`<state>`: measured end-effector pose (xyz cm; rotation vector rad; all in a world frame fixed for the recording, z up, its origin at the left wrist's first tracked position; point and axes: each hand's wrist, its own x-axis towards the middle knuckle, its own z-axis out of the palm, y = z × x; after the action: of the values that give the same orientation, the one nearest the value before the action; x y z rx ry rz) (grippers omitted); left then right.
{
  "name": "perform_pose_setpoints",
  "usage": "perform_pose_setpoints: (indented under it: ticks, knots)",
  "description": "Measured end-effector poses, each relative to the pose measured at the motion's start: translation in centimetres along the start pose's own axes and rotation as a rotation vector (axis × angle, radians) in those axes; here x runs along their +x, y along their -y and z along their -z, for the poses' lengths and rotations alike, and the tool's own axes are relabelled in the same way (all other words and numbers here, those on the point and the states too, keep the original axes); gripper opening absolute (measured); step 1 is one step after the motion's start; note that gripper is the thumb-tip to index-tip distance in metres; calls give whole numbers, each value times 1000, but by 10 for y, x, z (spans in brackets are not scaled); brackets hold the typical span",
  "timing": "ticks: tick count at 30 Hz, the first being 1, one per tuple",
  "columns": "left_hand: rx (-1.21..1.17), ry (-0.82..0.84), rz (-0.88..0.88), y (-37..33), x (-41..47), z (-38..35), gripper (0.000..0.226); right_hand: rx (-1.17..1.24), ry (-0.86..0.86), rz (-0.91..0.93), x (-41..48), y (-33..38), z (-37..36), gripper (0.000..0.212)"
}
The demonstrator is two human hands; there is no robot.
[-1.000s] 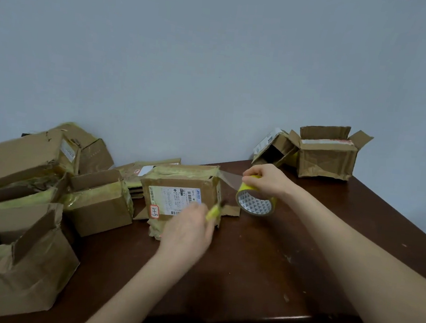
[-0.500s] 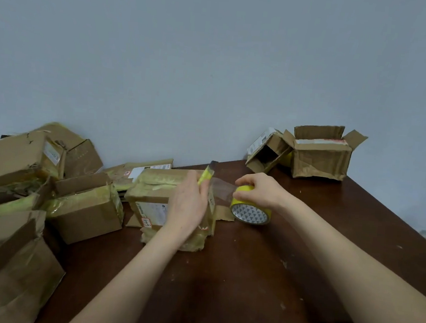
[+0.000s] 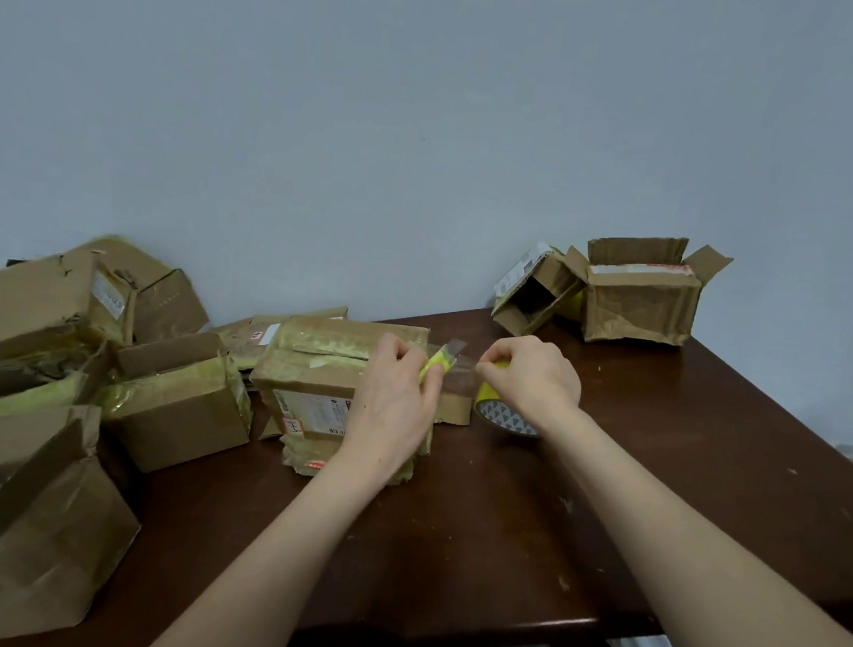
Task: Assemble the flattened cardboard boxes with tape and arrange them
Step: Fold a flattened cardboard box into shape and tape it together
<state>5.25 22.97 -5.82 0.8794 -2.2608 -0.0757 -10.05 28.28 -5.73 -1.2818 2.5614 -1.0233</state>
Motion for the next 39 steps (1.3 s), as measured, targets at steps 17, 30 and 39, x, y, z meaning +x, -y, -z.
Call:
perform_pose_setpoints:
  ticks: [17,30,39]
  knots:
    - [299,91,72,-20,8,0,28,-49,-93,-21,-13,9,2,21]
    - [389,199,24,-14,15,-3,30,-46,9,69,-9,-5,20,19]
    - [463,257,97,3,24,5,32,-394,-25,9,-5,-29,32,21]
